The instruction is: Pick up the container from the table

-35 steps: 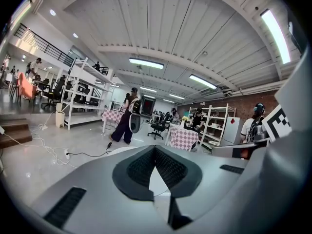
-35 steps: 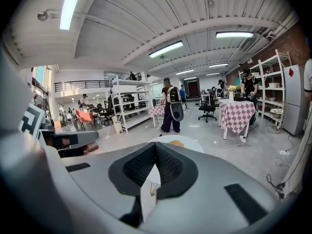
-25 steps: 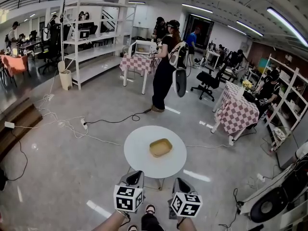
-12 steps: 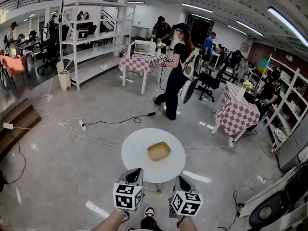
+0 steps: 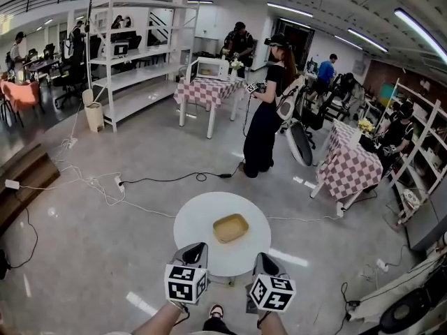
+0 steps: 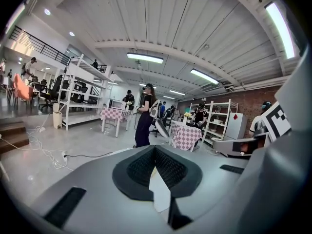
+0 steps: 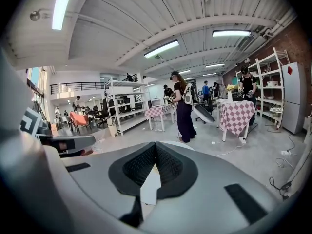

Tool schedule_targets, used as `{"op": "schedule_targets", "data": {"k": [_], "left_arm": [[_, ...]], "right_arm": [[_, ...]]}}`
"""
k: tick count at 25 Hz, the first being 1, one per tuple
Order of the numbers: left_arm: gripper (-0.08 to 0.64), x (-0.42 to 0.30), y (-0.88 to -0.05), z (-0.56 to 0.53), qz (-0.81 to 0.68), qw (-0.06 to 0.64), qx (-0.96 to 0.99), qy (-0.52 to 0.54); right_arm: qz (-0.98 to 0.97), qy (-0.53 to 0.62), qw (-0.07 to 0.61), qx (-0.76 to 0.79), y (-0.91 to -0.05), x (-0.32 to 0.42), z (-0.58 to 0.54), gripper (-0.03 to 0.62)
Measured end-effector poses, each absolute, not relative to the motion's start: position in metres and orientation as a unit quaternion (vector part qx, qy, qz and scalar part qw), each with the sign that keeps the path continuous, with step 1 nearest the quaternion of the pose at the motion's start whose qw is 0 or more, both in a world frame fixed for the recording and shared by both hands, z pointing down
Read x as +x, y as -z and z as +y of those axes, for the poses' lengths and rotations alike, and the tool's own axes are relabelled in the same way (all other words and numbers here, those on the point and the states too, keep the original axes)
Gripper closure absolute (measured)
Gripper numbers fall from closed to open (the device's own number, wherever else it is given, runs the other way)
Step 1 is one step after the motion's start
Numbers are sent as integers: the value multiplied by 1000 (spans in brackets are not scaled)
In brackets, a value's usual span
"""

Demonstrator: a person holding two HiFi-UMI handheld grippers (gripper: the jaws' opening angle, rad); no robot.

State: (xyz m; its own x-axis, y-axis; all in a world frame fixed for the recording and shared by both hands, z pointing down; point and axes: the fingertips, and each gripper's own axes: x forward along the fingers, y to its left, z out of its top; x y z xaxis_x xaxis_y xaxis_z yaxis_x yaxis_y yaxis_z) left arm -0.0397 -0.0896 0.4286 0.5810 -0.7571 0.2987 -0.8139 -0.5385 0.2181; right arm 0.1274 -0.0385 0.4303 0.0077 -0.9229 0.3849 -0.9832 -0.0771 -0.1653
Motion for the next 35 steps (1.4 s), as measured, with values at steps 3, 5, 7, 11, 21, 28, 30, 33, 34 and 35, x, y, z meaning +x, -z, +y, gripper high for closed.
{"op": "schedule_targets", "data": {"k": [3, 5, 7, 11, 21, 28, 30, 33, 34, 35], "left_arm": [[543, -36, -426, -106, -455, 163, 871, -87], [543, -36, -424, -118, -460, 159, 869, -86], [543, -34, -421, -130, -466, 156, 867, -84], [543, -24, -418, -150, -472, 152, 865, -81], [543, 3, -411, -188, -479, 147, 862, -82], [543, 17, -410, -211, -491, 138, 856, -81], [543, 21, -411, -217, -494, 137, 855, -81], [543, 23, -411, -223, -502, 137, 850, -79], [543, 22, -410, -225, -505, 137, 848, -78], [543, 21, -410, -226, -509, 138, 846, -78]], "right_arm": [[-680, -199, 69, 703, -428, 132, -59, 568], [-684, -198, 66, 699, -426, 133, -73, 568], [-689, -197, 65, 695, -425, 135, -86, 568], [-695, -193, 62, 690, -423, 147, -109, 568], [-702, -190, 60, 684, -415, 176, -151, 568], [-712, -187, 58, 674, -416, 193, -180, 568], [-716, -186, 57, 671, -418, 197, -188, 568], [-722, -184, 58, 664, -417, 200, -198, 568], [-725, -183, 59, 662, -416, 201, -202, 568], [-727, -183, 59, 659, -415, 200, -205, 568]]}}
